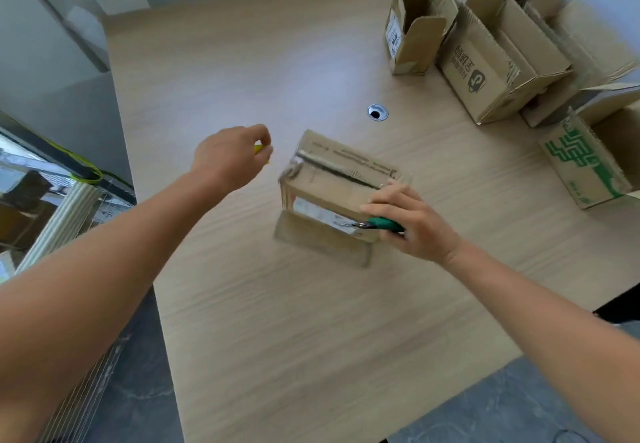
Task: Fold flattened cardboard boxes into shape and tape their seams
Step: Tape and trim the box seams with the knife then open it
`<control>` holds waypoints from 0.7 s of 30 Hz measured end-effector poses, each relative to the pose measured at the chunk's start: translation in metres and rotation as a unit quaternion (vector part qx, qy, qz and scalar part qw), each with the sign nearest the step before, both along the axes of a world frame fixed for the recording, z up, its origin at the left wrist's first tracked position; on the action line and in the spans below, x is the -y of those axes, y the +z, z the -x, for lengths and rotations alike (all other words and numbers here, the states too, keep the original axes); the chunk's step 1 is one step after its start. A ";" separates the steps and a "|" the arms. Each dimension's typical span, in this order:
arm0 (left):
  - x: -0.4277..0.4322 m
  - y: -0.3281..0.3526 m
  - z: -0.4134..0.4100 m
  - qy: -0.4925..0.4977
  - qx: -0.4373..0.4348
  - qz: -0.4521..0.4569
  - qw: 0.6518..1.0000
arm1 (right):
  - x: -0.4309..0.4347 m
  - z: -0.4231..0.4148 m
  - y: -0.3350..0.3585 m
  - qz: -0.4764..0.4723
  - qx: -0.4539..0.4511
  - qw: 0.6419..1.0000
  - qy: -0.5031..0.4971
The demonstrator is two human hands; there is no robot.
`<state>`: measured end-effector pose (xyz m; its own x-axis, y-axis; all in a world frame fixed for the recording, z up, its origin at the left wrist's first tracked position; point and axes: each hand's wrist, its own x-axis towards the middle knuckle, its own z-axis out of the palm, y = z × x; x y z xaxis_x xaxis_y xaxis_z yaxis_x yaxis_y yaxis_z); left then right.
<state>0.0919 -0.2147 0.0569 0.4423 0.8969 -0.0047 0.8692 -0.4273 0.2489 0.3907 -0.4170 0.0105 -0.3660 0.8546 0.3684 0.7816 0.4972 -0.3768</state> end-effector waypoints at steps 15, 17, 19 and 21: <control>0.034 -0.003 -0.024 -0.091 -0.015 0.075 0.993 | 0.034 0.147 0.016 0.129 -0.322 0.800 -0.489; 0.056 -0.001 -0.018 -0.083 -0.028 0.082 0.993 | 0.022 0.136 0.013 0.126 -0.294 0.822 -0.471; 0.086 -0.002 -0.010 -0.080 -0.022 0.103 0.991 | 0.010 0.115 0.013 0.141 -0.255 0.861 -0.417; 0.115 -0.003 -0.005 -0.075 0.001 0.145 0.987 | -0.003 0.088 0.015 0.187 -0.245 0.894 -0.325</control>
